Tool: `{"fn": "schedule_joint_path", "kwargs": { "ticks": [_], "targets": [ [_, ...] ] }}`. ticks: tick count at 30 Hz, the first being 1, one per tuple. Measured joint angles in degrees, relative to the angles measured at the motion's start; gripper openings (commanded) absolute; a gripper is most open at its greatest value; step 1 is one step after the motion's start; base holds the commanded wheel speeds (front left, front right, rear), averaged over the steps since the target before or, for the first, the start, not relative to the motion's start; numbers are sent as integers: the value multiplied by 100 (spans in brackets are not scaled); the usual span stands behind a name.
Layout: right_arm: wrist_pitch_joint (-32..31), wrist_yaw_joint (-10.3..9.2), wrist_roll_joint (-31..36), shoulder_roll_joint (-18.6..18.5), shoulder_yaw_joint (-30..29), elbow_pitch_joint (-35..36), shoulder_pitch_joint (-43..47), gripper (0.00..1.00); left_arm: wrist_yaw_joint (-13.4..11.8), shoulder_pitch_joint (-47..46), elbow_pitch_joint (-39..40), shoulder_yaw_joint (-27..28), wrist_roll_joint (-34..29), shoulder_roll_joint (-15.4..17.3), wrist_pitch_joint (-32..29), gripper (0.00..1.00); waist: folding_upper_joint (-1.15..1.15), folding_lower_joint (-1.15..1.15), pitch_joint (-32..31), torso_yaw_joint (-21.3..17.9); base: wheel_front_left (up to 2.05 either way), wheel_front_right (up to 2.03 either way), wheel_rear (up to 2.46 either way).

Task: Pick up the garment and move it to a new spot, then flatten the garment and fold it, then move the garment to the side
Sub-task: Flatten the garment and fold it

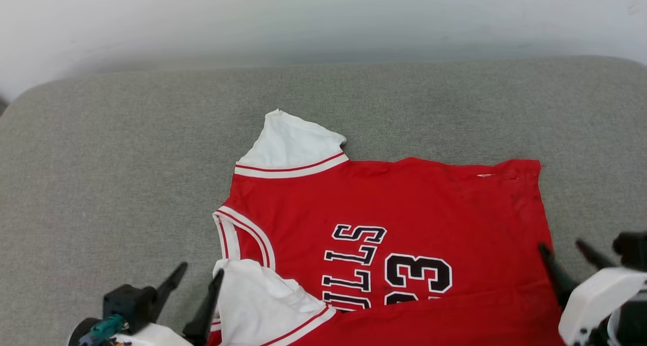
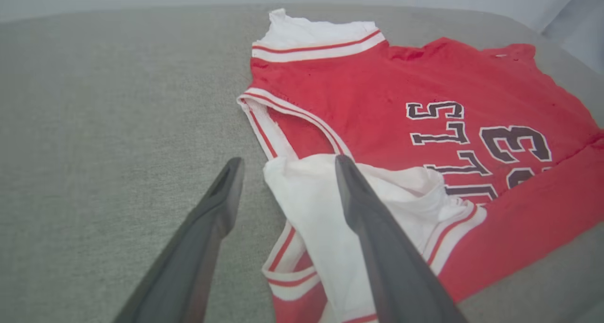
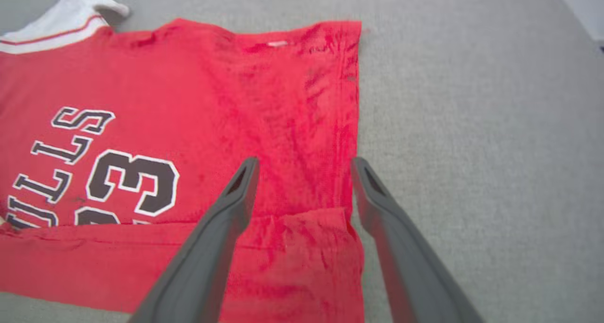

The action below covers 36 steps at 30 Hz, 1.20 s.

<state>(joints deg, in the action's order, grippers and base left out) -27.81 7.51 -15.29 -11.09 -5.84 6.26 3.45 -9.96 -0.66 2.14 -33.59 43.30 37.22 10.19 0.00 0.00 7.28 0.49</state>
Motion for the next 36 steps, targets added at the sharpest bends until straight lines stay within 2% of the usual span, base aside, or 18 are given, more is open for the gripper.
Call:
{"fn": "schedule_joint_path", "kwargs": {
  "ticks": [3,6,9,16,21,25,28,32,36],
  "targets": [
    [614,-1,22,21,47,96,-232,100,-30,-53,-36,235,-134,-171,366,100,0,0,-39,-27,0,0,0],
    [1163,-1,91,21,205,137,-261,100,-20,-79,56,549,-428,-382,466,100,0,0,-70,-46,0,0,0],
    [1685,-1,152,31,335,174,-318,100,58,-85,442,1165,-927,-769,472,100,0,0,-76,-59,0,0,0],
    [2907,-1,334,316,446,218,-356,100,747,180,832,2108,-1749,-1483,485,100,0,0,-15,-150,0,0,0],
    [3401,-1,467,494,494,209,-477,100,1277,45,745,2480,-1975,-1689,488,100,0,0,97,-287,0,0,0],
    [3490,-1,601,553,490,233,-571,100,1559,-422,505,2641,-1745,-1508,478,100,0,0,287,-411,0,0,0],
    [3489,-1,715,568,516,310,-672,100,1661,-1003,425,2617,-1674,-998,187,100,0,0,502,-504,0,0,0],
    [3552,-1,728,628,580,420,-834,100,1723,-1990,276,2525,-1233,-427,-378,100,0,1,861,-654,0,0,0],
    [3671,0,749,715,713,407,-954,100,1736,-2925,14,1972,-768,352,-1257,100,0,1,1237,-858,0,0,0]
  ]
}}
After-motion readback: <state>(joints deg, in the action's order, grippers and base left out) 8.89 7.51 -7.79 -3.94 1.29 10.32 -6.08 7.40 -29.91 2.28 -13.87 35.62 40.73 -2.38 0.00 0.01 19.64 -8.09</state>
